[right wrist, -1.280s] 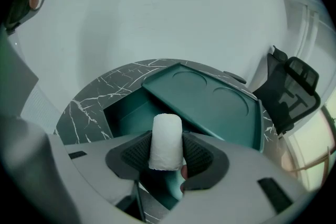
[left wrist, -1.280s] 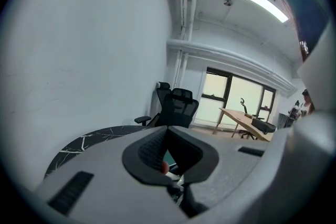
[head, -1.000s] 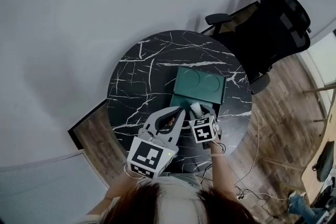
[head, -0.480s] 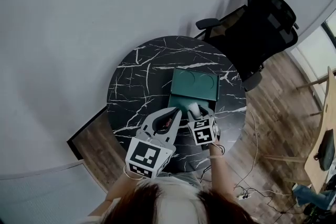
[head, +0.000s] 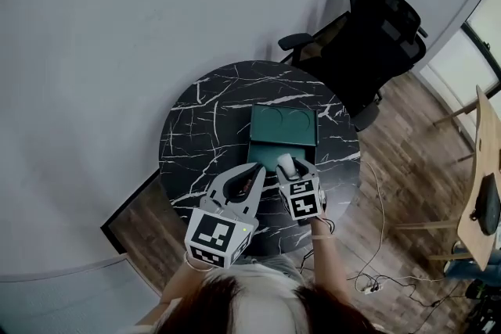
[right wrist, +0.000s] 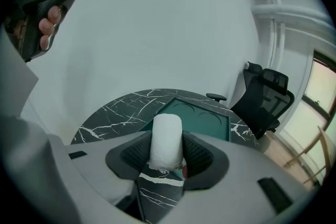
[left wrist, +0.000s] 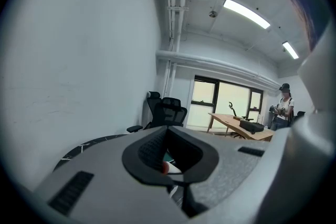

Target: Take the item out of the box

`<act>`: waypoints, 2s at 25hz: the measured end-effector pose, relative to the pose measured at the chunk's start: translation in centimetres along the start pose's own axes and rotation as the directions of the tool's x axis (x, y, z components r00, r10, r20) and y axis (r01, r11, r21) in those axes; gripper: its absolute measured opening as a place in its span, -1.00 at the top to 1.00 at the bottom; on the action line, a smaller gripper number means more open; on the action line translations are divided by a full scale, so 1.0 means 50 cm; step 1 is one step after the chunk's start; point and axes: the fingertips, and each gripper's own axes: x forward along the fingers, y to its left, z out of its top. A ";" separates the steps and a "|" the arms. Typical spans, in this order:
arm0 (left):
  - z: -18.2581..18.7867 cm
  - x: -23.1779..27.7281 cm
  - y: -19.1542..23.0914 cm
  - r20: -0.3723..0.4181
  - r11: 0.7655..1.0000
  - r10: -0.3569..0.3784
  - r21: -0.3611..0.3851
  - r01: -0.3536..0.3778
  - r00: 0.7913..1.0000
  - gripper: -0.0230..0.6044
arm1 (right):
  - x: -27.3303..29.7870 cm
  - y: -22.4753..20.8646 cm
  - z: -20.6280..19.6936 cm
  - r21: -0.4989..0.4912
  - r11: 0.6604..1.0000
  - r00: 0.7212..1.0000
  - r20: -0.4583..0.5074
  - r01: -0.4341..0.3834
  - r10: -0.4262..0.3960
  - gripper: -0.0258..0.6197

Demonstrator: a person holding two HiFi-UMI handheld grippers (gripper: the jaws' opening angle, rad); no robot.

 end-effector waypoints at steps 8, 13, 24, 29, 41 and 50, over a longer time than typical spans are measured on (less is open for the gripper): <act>0.003 -0.043 -0.009 0.011 1.000 -0.010 0.013 0.010 1.000 0.90 | -0.048 0.037 0.014 0.028 0.999 0.998 0.063 0.022 -0.023 0.31; 0.007 -0.078 -0.018 0.021 0.999 -0.029 0.024 0.029 0.999 0.90 | -0.082 0.067 0.021 0.046 0.998 0.996 0.086 0.036 -0.040 0.31; 0.009 -0.148 -0.023 0.052 0.997 -0.075 0.033 0.073 0.996 0.90 | -0.155 0.120 0.052 0.084 0.991 0.979 0.171 0.099 -0.113 0.31; 0.004 -0.174 -0.023 0.061 0.995 -0.097 0.038 0.094 0.993 0.90 | -0.187 0.139 0.065 0.106 0.986 0.967 0.210 0.126 -0.147 0.31; -0.012 -0.201 -0.033 0.064 0.991 -0.128 0.034 0.126 0.990 0.90 | -0.242 0.164 0.072 0.147 0.976 0.940 0.278 0.161 -0.197 0.31; -0.022 -0.194 -0.054 0.058 0.990 -0.141 0.042 0.138 0.988 0.90 | -0.273 0.170 0.068 0.153 0.975 0.929 0.311 0.159 -0.200 0.31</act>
